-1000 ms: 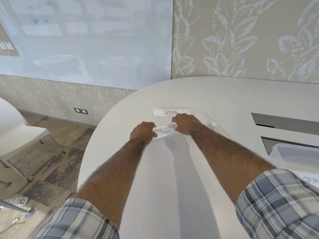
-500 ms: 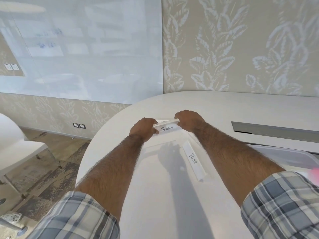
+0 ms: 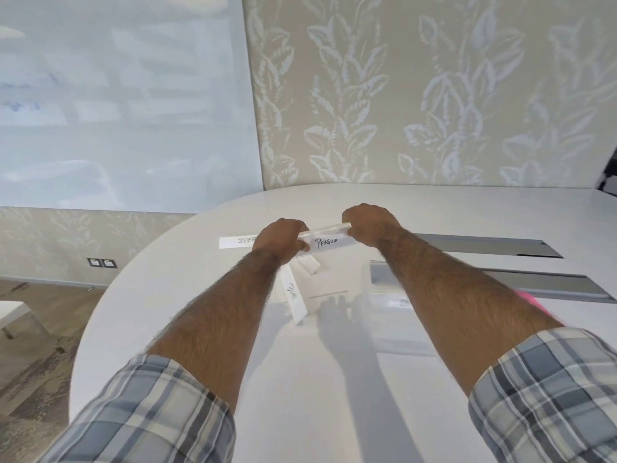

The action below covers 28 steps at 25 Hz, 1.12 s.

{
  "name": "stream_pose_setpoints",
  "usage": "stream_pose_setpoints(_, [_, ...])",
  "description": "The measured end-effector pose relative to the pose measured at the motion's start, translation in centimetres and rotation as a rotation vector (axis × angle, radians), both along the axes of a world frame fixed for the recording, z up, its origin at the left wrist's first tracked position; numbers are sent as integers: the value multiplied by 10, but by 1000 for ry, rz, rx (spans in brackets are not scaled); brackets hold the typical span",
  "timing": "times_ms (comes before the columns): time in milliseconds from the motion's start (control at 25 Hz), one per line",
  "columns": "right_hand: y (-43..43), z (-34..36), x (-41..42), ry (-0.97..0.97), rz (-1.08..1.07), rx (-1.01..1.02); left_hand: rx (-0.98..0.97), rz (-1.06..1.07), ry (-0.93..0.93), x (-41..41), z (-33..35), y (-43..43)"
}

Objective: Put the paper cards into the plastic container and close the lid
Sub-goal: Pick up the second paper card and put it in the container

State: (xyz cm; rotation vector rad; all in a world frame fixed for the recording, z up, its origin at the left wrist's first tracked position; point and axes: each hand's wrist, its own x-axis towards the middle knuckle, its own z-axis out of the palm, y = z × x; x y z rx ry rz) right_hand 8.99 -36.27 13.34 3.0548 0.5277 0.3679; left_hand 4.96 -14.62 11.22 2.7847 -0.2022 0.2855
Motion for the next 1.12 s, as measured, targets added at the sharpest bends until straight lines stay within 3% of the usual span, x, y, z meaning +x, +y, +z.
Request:
stream_pose_setpoints(520, [-155, -9, -70, 28, -149, -16, 28, -102, 30, -40, -4, -155])
stream_pose_setpoints(1120, [-187, -70, -81, 200, -155, 29, 39, -188, 190, -30, -64, -179])
